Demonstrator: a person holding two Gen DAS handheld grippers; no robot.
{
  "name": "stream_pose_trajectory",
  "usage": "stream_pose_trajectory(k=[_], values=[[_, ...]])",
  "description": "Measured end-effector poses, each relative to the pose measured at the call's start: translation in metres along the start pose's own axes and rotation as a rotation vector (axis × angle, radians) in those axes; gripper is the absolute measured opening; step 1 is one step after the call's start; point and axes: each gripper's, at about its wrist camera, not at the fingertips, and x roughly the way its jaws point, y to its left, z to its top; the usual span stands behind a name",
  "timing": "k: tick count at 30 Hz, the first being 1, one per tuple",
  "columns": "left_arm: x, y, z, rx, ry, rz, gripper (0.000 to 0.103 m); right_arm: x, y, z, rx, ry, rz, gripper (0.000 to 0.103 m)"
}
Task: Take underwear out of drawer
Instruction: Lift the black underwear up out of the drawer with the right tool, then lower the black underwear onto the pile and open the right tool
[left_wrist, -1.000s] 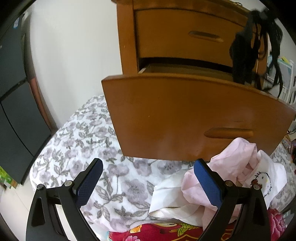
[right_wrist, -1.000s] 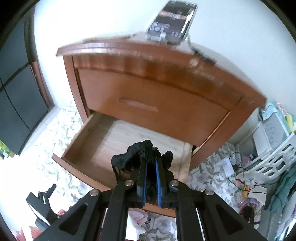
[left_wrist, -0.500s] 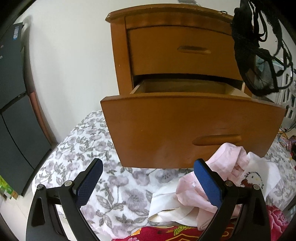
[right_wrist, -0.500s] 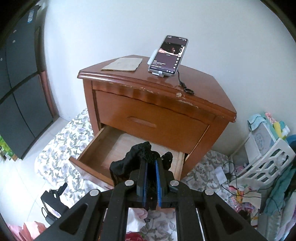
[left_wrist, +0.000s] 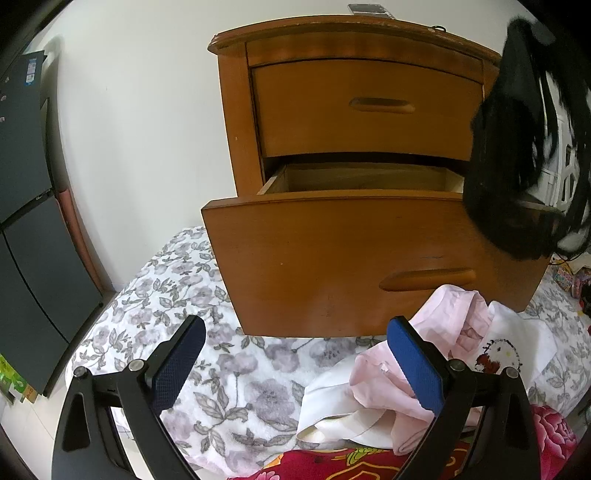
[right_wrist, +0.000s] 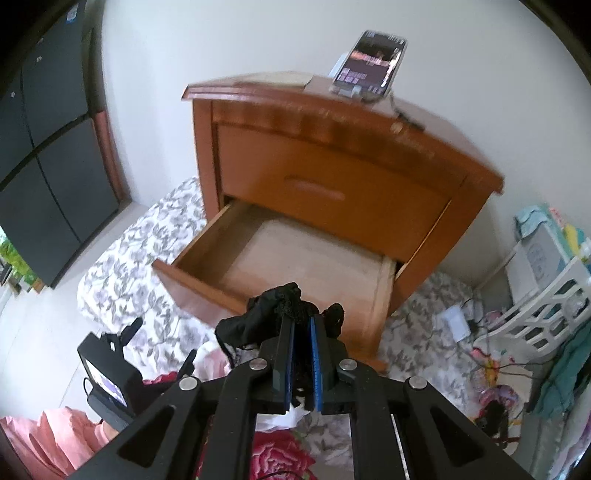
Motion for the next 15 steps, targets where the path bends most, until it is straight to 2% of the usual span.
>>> stream_pose_trajectory(k=[7,15], values=[[0.002,0.003,0.001,-0.01,0.007,-0.003,0.099,0.045,0.011,-0.028,0.041,0.062,0.073,0.009],[0.001,-0.001,0.001,0.006,0.01,-0.003,0.099,0.117,0.023,-0.072,0.107,0.155,0.123,0.009]])
